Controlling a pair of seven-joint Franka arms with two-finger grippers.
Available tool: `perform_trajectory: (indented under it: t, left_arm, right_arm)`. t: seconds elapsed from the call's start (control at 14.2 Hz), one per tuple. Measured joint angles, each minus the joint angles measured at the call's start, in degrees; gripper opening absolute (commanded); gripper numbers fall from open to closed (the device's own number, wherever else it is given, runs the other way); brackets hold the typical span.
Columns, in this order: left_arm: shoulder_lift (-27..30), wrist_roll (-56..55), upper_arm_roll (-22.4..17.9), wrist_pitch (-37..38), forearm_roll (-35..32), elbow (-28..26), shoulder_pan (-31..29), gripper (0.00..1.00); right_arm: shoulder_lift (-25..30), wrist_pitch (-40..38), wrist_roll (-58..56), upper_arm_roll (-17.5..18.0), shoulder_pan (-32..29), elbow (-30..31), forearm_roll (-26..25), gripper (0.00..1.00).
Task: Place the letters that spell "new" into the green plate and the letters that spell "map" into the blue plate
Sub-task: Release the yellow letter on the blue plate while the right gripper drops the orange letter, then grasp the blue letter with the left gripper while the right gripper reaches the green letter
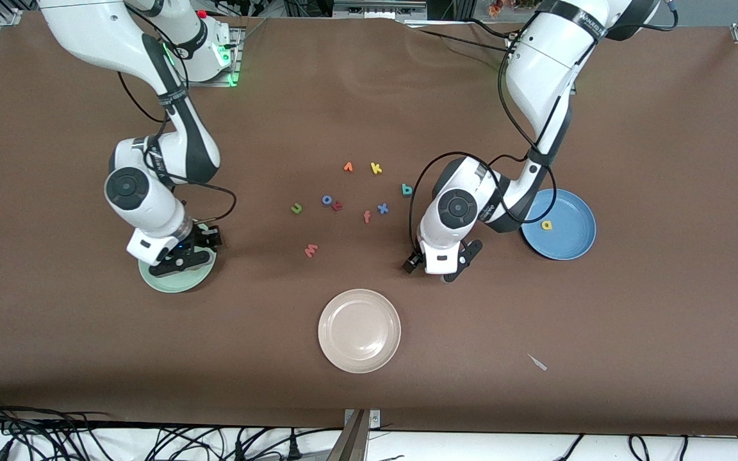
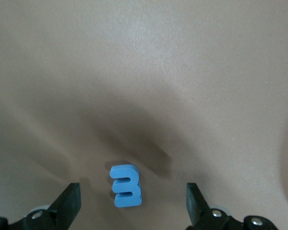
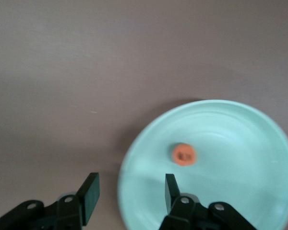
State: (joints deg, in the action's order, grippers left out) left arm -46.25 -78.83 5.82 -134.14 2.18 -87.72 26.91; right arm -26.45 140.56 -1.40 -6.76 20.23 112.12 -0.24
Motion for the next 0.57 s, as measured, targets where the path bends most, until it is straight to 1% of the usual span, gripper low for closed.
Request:
perform_trajectory:
  t: [0.07,0.21,0.42,0.49,0.57]
  left_arm:
    - [-0.25,-0.35,-0.07,0.0,0.0,0.1,0.04,0.64]
    - [-0.45,-0.58,-0.21,0.0,0.0,0.16,0.04,0.43]
    - [-0.58,-0.6,-0.31,0.01,-0.19,0.26,0.04,0.08]
    - [-0.59,-0.6,-0.32,0.06,-0.74,0.28,0.04,0.0]
    - [-0.59,-0.6,-0.32,0.19,-1.71,0.36,0.06,0.0]
  right_arm:
    - [0.1,-0.06,3.17,1.37,0.08,0.07,0.0,0.64]
    - [0.4,-0.17,10.45,4.29,0.18,0.46,0.01,0.64]
    - [0.82,-0.24,22.3,8.38,0.61,1.35,0.0,0.64]
    - [0.82,-0.23,26.17,9.13,1.37,1.62,-0.01,0.64]
    - [0.82,-0.22,30.25,9.47,2.7,1.89,-0.03,0.64]
